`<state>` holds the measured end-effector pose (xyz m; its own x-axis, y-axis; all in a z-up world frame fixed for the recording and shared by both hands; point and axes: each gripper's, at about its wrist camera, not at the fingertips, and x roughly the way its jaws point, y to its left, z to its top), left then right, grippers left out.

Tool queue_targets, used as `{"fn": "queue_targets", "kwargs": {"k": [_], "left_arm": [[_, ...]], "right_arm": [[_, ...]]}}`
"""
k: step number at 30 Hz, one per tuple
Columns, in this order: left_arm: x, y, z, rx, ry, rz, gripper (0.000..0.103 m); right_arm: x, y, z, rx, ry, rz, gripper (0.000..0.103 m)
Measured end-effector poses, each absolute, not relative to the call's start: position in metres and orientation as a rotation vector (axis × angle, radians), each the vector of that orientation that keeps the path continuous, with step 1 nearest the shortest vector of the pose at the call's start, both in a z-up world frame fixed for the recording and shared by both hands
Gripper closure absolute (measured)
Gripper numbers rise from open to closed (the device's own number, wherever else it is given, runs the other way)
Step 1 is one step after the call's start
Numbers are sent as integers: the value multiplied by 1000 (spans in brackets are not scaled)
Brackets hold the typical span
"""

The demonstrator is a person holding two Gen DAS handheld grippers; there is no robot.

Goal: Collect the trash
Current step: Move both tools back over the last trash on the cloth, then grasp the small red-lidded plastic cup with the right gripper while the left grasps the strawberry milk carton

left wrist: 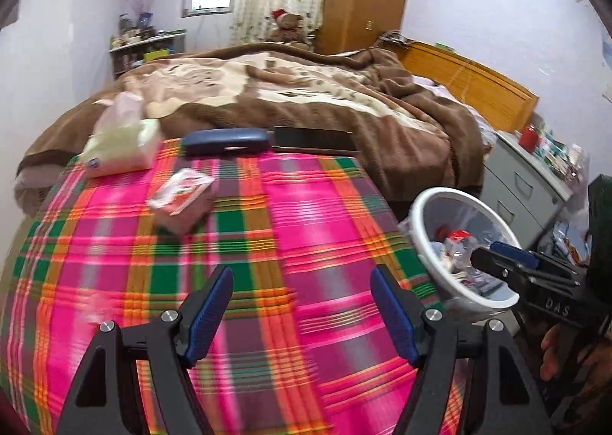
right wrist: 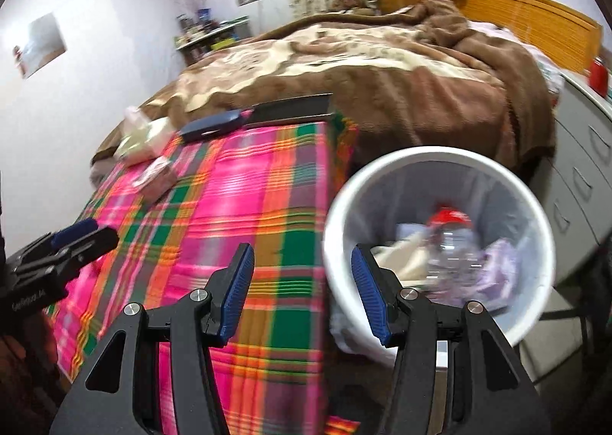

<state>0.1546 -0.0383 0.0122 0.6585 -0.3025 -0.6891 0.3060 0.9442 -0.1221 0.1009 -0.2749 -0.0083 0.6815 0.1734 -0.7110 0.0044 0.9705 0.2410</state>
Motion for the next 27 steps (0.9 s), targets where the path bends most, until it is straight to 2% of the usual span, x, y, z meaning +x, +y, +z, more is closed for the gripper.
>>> {"fn": "queue_targets", "kwargs": {"k": [11, 27], "left_arm": [[168, 61, 18, -33, 770, -254, 29], [209, 138, 1, -55, 807, -234, 29]], "right_arm": [[111, -174, -10, 146, 828, 297, 49], [133, -32, -38, 119, 857, 569, 49]]}}
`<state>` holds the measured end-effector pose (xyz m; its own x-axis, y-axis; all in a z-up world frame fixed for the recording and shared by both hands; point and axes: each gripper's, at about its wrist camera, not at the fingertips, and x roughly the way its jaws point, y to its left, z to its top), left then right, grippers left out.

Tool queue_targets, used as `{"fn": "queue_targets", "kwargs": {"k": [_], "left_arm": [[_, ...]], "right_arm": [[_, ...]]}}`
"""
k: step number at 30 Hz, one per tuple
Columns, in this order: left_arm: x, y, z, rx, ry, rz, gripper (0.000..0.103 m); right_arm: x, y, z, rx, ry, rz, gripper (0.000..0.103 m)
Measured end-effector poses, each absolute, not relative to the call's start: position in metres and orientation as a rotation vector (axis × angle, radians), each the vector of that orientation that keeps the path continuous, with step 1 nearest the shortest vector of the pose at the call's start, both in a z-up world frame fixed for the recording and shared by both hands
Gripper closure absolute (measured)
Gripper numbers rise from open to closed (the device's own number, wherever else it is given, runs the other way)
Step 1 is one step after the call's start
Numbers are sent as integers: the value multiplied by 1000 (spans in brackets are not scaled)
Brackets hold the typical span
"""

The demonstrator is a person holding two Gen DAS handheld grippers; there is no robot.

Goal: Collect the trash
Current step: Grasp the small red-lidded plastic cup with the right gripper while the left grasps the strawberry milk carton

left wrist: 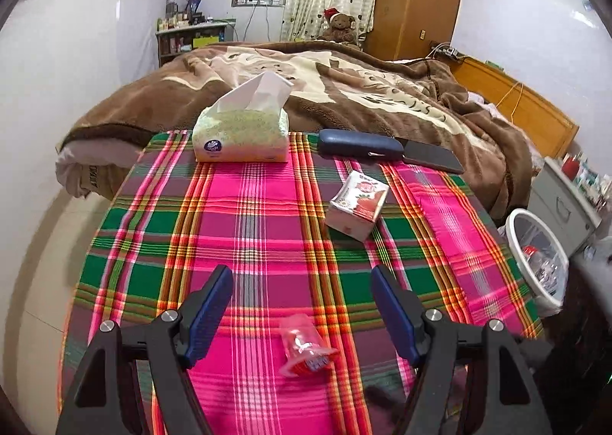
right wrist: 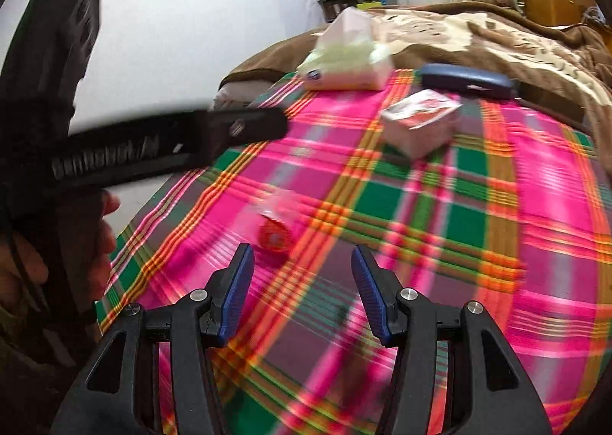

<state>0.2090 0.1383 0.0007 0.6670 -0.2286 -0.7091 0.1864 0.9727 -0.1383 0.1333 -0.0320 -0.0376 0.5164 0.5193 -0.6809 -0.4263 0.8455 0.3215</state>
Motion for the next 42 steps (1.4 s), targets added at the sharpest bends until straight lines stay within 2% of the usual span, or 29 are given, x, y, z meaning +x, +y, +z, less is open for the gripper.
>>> {"fn": "queue_targets", "kwargs": {"k": [6, 12, 15, 42], "left_arm": [[237, 147, -8, -83, 834, -250, 29], [264, 150, -18, -91, 859, -269, 29], [275, 147, -23, -73, 871, -277, 29], [333, 61, -50, -42, 938, -409, 29]], "right_arm": [[145, -1, -43, 123, 846, 570, 49], [158, 11, -53, 129, 922, 510, 49], [152, 5, -51, 148, 911, 512, 56], [164, -137, -44, 187, 883, 89, 56]]}}
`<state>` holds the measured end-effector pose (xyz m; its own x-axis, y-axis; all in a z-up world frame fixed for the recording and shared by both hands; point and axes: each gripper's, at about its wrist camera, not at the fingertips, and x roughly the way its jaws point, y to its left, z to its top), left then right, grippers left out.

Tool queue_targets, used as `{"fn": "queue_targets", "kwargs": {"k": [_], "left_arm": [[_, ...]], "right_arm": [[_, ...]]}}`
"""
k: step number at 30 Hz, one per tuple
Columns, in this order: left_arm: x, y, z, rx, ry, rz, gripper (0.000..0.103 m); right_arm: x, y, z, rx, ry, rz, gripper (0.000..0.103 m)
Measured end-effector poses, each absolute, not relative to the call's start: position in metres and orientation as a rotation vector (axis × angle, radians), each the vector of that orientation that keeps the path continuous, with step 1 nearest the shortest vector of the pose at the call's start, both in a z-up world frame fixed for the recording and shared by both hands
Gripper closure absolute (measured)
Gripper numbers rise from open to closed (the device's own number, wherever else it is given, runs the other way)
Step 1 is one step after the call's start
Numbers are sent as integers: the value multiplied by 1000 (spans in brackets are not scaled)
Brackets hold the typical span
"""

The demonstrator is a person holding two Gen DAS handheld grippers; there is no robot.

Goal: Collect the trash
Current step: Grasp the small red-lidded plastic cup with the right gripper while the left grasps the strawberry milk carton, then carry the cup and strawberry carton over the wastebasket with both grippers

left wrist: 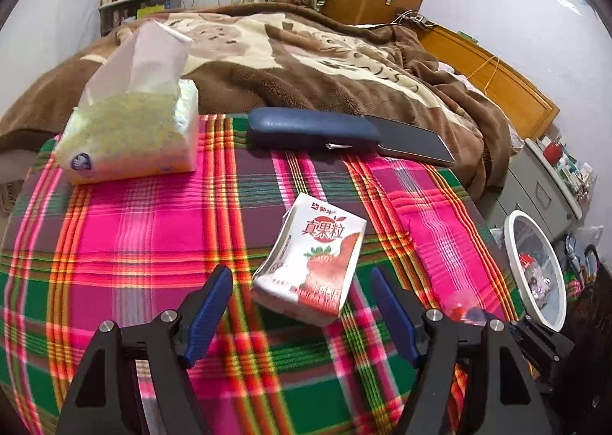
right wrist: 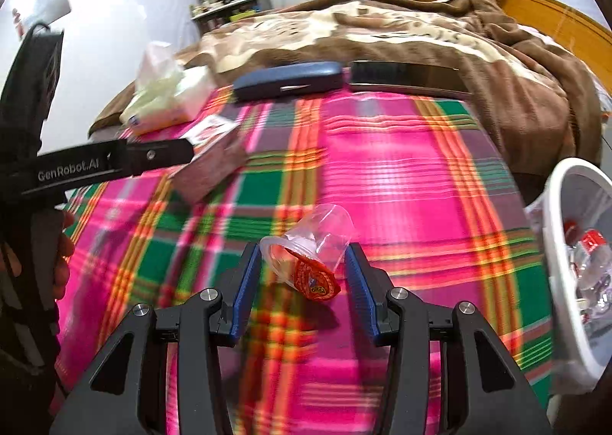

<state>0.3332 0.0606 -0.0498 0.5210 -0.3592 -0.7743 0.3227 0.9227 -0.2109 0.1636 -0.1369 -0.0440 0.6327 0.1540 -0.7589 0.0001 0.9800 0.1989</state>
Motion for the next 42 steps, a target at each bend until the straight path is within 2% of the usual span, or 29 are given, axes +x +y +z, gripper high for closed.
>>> {"fn": "queue_targets", "kwargs": {"k": [14, 16, 19, 29, 42], "left_arm": [[357, 25, -76, 19, 981, -384, 29], [356, 25, -75, 19, 978, -381, 42], [351, 21, -74, 32, 990, -379, 45], [300, -2, -40, 32, 925, -405, 45], [218, -92, 7, 79, 831, -540, 45]], "right_arm": [[182, -163, -49, 185, 894, 72, 56], [182, -165, -47, 187, 885, 78, 56], [180, -171, -44, 201, 871, 76, 56], [156, -199, -21, 229, 812, 59, 56], [108, -271, 11, 246, 733, -18, 56]]}}
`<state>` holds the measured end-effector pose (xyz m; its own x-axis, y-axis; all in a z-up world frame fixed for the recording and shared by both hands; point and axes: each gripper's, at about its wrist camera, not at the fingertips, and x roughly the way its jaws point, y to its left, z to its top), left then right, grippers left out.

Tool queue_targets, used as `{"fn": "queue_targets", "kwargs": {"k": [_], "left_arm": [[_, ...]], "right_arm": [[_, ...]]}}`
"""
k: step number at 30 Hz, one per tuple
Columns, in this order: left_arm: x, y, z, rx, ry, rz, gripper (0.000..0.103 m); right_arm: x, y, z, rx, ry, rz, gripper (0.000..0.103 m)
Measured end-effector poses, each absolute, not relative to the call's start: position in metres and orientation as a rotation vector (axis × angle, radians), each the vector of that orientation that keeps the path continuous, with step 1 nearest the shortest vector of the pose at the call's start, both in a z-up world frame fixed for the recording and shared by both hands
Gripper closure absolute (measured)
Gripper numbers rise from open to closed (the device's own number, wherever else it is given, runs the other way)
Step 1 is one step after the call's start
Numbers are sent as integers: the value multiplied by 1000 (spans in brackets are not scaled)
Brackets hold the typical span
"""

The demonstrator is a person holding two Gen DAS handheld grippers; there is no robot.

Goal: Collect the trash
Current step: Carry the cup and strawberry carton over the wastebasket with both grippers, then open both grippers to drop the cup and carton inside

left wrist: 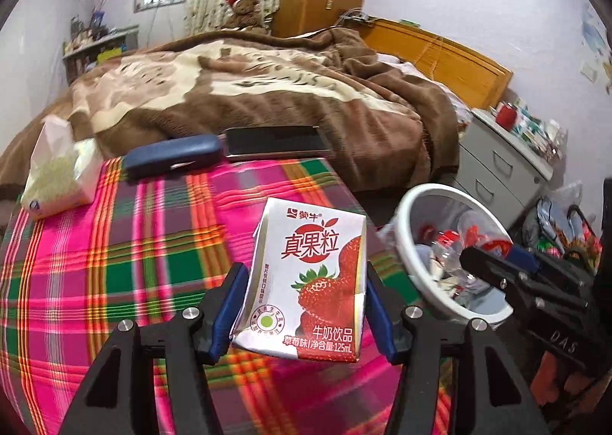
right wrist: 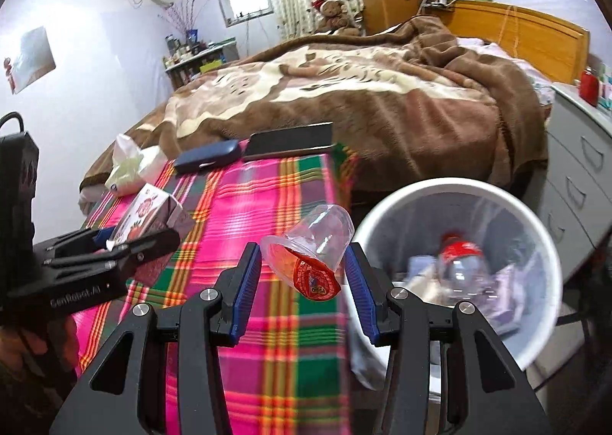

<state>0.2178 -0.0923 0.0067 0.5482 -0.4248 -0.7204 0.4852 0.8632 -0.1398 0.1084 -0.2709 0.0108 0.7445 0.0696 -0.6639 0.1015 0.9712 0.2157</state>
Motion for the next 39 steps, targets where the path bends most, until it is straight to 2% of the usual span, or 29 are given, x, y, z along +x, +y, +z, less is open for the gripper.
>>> {"fn": "queue_targets", "kwargs": {"k": [11, 29, 32, 39], "left_arm": [[187, -181, 7, 105, 846, -659, 44], [184, -276, -36, 201, 904, -696, 44], [183, -282, -37, 212, 890, -681, 31], [184, -280, -37, 177, 895, -676, 30]], "right_arm": [[89, -341, 10, 253, 737, -101, 56], [103, -408, -31, 273, 843, -131, 56], [104, -414, -34, 277, 850, -152, 56], [100, -418, -28, 294, 821, -117, 55]]}}
